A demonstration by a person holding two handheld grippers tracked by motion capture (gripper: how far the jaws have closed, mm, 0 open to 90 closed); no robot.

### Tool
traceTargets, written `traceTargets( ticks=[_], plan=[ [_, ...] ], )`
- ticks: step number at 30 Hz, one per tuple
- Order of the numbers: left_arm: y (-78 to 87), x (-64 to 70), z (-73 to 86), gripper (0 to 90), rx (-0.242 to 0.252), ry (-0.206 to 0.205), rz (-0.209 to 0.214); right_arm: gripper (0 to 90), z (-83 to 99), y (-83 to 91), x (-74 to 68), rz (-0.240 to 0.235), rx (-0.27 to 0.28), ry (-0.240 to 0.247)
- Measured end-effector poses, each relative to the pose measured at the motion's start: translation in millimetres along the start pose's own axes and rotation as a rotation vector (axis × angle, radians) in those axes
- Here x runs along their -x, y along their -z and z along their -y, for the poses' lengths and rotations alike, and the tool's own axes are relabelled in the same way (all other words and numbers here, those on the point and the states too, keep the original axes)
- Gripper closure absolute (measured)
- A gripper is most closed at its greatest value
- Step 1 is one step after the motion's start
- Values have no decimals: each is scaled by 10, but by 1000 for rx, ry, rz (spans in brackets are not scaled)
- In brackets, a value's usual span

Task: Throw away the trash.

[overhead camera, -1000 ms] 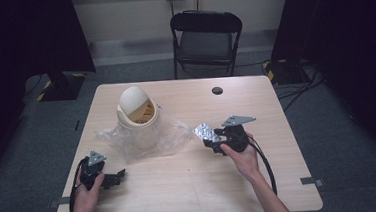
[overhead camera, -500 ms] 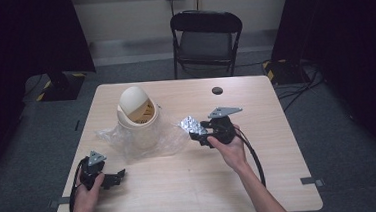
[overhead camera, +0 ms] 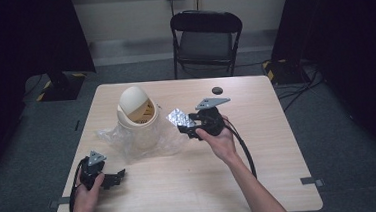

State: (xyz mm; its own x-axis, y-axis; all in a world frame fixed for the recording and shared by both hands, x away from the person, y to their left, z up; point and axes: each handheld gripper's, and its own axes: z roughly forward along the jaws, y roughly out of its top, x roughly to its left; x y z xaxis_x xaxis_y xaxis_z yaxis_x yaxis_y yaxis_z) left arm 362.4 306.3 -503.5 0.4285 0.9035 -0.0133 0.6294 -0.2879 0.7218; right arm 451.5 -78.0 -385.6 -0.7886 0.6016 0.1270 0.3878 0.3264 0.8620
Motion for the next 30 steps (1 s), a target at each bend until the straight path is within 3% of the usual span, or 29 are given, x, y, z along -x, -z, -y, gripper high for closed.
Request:
traceTargets(
  ticks=[14,19,30],
  plan=[
    [0,0,0,14,0,-1,0,344,-321,-335,-154,-49,-13,41],
    [0,-1,0,14,-1,-1,0,344,-373,-458,-177,-72,-20,34],
    [0,-1,0,14,-1,-1,0,344,-418,-635,-229,-75,-43,36]
  ],
)
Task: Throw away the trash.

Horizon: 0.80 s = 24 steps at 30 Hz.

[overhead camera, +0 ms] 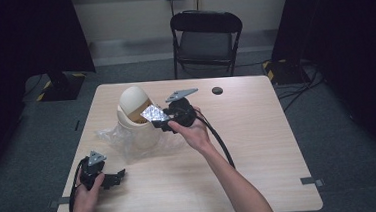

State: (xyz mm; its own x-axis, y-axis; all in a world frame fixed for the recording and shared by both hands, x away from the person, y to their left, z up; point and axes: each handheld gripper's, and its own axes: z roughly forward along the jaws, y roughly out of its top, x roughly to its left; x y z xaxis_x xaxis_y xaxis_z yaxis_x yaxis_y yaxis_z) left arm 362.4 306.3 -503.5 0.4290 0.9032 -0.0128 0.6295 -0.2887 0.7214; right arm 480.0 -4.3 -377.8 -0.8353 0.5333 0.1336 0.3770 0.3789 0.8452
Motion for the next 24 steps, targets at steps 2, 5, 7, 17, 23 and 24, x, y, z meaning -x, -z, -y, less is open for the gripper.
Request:
traceTargets(
  ticks=[2,5,7,17,23,24],
  plan=[
    [0,0,0,14,0,0,0,344,-30,-33,-16,1,-11,11],
    [0,0,0,14,0,0,0,344,-86,-67,-24,2,-15,19],
    [0,0,0,14,0,0,0,344,-110,-85,-28,9,-20,24],
    [0,0,0,15,0,0,0,343,-227,-86,-7,17,-6,15],
    [0,0,0,14,0,0,0,343,-220,-114,20,24,-16,5],
    [0,0,0,15,0,0,0,344,-218,-123,15,24,-26,5]
  ],
)
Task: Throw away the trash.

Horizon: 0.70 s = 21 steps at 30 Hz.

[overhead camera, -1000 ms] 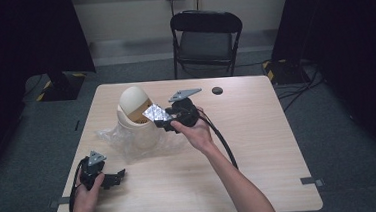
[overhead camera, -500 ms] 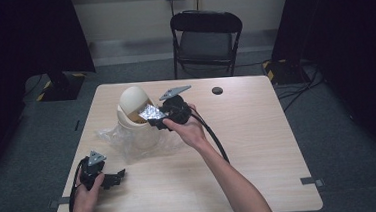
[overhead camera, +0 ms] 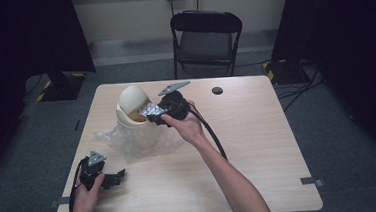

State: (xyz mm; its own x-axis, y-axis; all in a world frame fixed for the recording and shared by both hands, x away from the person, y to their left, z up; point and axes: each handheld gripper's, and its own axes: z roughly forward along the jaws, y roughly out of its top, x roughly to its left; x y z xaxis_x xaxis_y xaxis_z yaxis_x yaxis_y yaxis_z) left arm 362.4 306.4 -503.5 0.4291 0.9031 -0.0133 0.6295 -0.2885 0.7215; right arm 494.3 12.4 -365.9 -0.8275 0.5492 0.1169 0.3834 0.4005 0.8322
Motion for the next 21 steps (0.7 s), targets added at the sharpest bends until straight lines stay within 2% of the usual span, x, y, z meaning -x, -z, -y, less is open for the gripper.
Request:
traceTargets(
  ticks=[4,11,15,18,21],
  plan=[
    [0,0,0,14,0,0,0,343,-5,-41,-24,-1,-10,9],
    [0,-1,0,15,0,-1,0,347,-114,-95,-36,-2,17,12],
    [0,-1,0,15,0,-1,0,349,-124,-188,-30,-1,2,0],
    [0,0,0,14,0,-1,0,352,-152,-210,-37,-9,15,-7],
    [0,-1,0,15,0,-1,0,354,-200,-227,-67,-4,15,6]
  ],
)
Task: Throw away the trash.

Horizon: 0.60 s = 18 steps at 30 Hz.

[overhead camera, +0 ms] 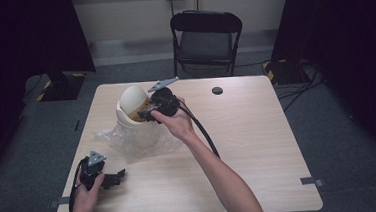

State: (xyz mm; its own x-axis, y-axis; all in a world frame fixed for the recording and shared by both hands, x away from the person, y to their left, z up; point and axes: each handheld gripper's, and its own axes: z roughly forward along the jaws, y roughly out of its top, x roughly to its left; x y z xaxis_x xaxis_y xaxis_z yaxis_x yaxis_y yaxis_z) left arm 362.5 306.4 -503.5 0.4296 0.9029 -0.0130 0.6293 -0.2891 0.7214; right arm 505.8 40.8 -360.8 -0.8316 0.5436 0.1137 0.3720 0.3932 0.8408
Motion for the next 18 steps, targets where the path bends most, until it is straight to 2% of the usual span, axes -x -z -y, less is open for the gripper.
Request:
traceTargets(
  ticks=[3,4,5,14,18],
  plan=[
    [0,0,0,14,0,0,0,380,-34,-25,-18,2,0,4],
    [0,0,0,14,0,0,0,451,-35,-39,-16,3,-1,1],
    [0,0,0,14,0,0,0,403,-35,-55,-14,6,-4,5],
    [-1,0,0,13,0,-1,1,387,-29,-44,15,-2,2,-19],
    [0,0,0,13,-1,-1,1,328,-30,25,2,-3,18,-14]
  ],
)
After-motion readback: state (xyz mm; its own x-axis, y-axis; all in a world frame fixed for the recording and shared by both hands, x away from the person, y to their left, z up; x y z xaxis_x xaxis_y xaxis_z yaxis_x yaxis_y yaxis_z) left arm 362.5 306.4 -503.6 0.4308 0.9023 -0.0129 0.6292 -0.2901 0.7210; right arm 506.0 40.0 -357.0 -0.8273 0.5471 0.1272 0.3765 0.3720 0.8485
